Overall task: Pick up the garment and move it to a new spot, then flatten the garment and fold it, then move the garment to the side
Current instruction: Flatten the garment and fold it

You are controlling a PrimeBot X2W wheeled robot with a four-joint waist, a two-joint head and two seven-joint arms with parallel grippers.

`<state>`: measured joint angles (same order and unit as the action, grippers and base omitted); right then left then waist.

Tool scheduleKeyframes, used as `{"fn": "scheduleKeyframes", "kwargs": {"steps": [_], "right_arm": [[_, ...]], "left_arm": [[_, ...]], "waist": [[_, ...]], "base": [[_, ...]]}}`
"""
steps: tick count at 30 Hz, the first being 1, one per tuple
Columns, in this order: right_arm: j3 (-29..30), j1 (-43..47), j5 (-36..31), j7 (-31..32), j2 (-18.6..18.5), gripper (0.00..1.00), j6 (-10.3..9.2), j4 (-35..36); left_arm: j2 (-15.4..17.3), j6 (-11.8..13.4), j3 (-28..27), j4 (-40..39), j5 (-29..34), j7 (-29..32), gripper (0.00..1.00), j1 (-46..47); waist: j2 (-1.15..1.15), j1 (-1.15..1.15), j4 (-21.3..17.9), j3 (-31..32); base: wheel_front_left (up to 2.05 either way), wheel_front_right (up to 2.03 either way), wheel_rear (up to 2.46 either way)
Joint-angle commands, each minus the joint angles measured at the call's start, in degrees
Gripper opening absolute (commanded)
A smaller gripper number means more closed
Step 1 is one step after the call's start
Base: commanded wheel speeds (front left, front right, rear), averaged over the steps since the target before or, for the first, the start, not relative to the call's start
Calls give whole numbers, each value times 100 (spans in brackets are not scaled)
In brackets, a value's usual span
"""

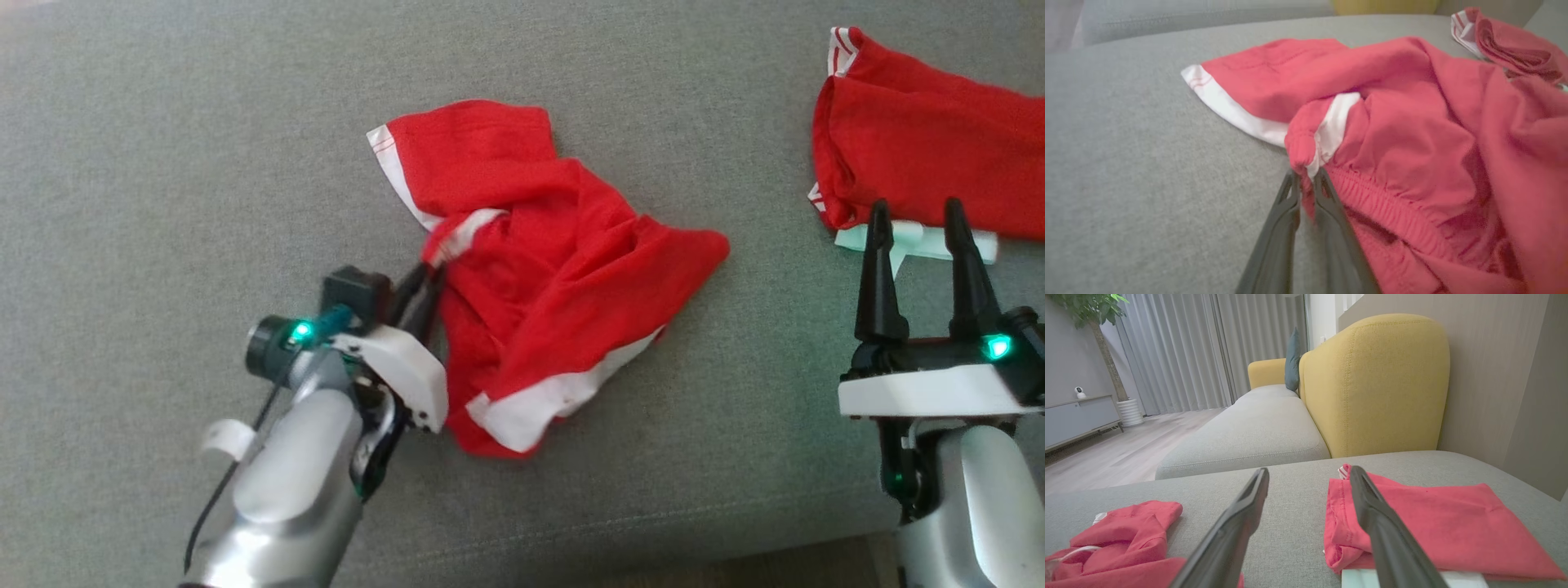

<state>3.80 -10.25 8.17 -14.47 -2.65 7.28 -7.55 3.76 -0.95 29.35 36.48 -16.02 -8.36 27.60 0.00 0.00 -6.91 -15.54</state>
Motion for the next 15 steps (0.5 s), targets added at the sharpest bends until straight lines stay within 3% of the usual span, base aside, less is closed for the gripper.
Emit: {"fn": "scheduleKeyframes", "kwargs": {"steps": [1,15], "right_arm": [[-136,-172,30,-52,-22,100,21,201],[-246,-229,49,-52,-22,100,21,207]], "left_arm": [[115,63,-271,-178,-54,-134,0,312],[670,281,-1072,11,-350,-514,0,1310]], "waist": [[0,0,-2,16],[0,0,16,12]], "base": [[0,0,0],[0,0,0]]}}
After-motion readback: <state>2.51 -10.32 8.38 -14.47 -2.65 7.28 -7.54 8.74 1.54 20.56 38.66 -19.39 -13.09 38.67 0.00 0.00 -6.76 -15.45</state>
